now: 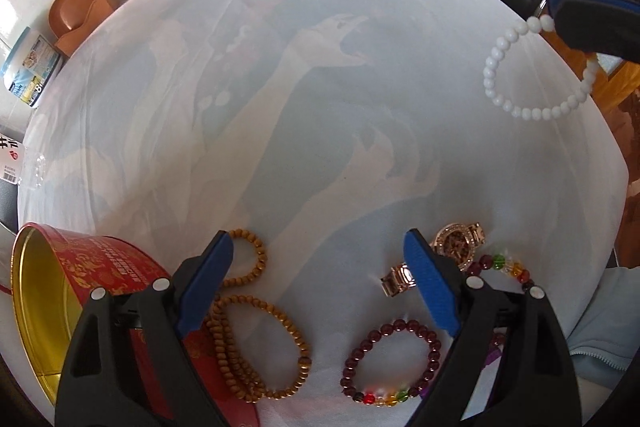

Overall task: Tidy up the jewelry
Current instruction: 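Close the left gripper on the gold wristwatch and lift it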

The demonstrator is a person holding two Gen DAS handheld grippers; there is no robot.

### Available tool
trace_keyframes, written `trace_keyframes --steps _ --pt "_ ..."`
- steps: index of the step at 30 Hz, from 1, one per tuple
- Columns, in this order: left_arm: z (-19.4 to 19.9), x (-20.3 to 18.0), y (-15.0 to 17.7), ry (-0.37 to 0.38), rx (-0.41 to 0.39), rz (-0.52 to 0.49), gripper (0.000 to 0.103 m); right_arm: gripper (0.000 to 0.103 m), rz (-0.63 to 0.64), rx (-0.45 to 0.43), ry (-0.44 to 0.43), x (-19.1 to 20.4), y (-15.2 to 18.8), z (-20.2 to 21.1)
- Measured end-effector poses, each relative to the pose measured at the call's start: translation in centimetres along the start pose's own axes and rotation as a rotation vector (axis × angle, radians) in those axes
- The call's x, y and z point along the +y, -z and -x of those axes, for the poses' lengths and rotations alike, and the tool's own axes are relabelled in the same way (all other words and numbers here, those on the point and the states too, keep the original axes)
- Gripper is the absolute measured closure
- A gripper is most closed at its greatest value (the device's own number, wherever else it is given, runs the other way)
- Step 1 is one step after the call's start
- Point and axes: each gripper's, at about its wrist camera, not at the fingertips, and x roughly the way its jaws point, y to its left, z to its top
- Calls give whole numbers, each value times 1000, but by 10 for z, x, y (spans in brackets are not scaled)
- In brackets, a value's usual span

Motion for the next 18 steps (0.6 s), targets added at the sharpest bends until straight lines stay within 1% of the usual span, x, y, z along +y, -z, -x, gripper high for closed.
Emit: trace_keyframes --steps 3,4,7,8,9,10,11,12,13,14,16,18 --pt "11 -15 4 135 -26 -51 18 91 -7 2 3 -1 1 0" --pt "12 -21 6 156 -27 -80 18 91 -10 3 4 -2 1 -1" --pt "-3 -36 10 155 26 -133 18 91 -20 5 4 -5 2 -1" --pt "-9 -38 10 150 30 -126 18 91 -22 5 4 -5 2 -1" --pt "-12 -37 9 183 24 -100 18 91 -24 4 5 -5 2 -1" --pt "-13 -35 7 196 5 -75 20 92 -25 5 5 -5 2 0" --pt "-12 -33 7 201 -22 -55 25 91 -25 5 6 -6 3 0" --pt "-10 -31 6 207 -39 -44 43 91 -26 5 7 -6 4 1" --pt "-7 -29 5 226 -48 -39 66 91 -29 6 8 -7 4 1" --pt "-7 -25 4 241 -36 -19 72 91 -33 6 9 -8 5 1" --pt "-8 -18 4 279 -13 8 72 92 -44 6 10 -11 5 2" --pt "-2 -12 6 295 -24 33 72 91 -52 3 9 -12 4 4"
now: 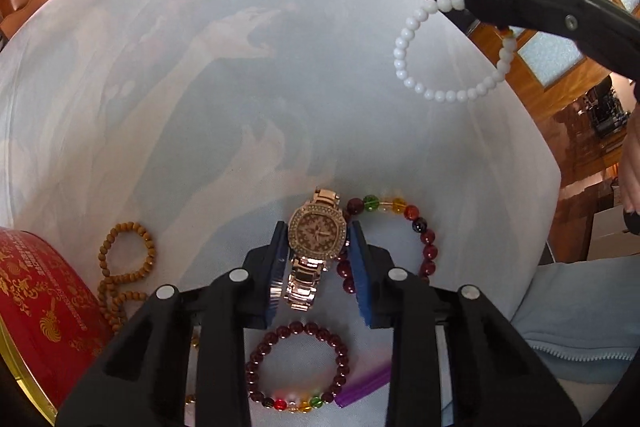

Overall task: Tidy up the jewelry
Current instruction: 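Close the left gripper on the gold wristwatch and lift it, then carry the watch in the left gripper and the white bracelet in the right over the tin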

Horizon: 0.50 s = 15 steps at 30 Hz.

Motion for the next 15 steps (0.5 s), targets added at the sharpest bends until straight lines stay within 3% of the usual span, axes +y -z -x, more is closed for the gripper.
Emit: trace_keyframes --steps 7,15 --pt "74 13 4 -27 -185 81 72 91 13 -65 -21 12 -17 16" --pt "194 42 39 -162 -463 215 72 91 105 -168 -121 66 -58 33"
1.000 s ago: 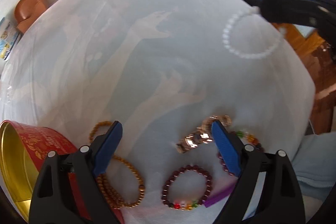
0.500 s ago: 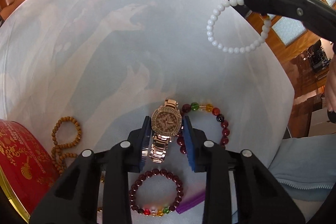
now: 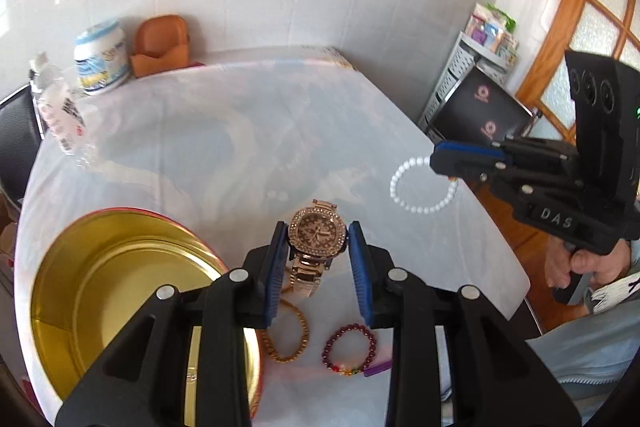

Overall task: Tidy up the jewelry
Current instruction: 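Carry the watch in the left gripper and the white bracelet in the right over the tin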

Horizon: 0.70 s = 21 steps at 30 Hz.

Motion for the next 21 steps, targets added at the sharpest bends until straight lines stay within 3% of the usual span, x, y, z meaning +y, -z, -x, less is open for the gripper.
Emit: trace_keyframes --steps 5,10,15,21 --pt "64 44 2 -126 -103 60 72 91 80 -33 -95 47 -32 -15" --pt "102 84 25 -231 -125 134 72 91 159 -33 -186 99 -52 -34" --pt "118 113 50 -279 -116 196 72 91 236 0 -243 144 -57 -58" --pt "110 139 67 -266 -91 242 72 91 285 68 -274 179 -54 -88"
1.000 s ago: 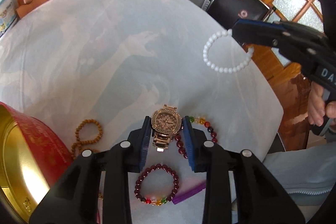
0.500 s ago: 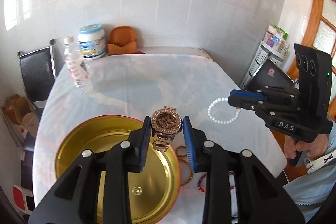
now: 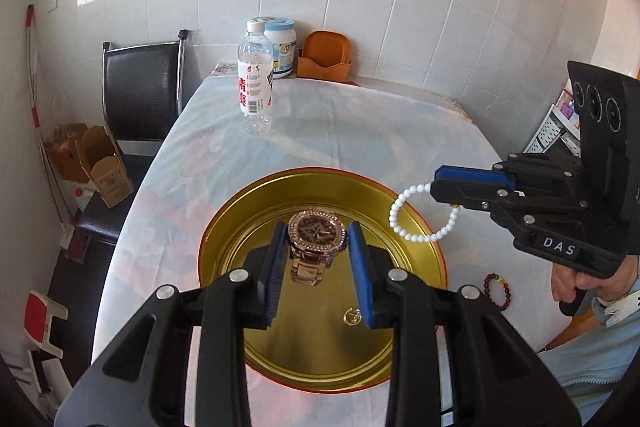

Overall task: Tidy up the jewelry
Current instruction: 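Carry the watch in the left gripper and the white bracelet in the right over the tin, then open both grippers to drop the watch and white bracelet into the tin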

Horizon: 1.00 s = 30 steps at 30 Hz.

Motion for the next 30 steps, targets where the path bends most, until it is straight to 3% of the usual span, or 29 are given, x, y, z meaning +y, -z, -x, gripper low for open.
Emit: trace_keyframes --steps 12,18,23,30 --pt "-113 10 19 74 255 -8 72 91 -45 285 17 -15 26 -106" --pt "-143 2 38 42 398 -79 72 91 -35 455 13 -20 54 -137" --pt "-153 8 44 32 432 -54 72 91 -66 508 -2 -26 65 -146" --pt "-148 10 41 31 422 -53 72 91 -62 490 -11 -27 63 -142"
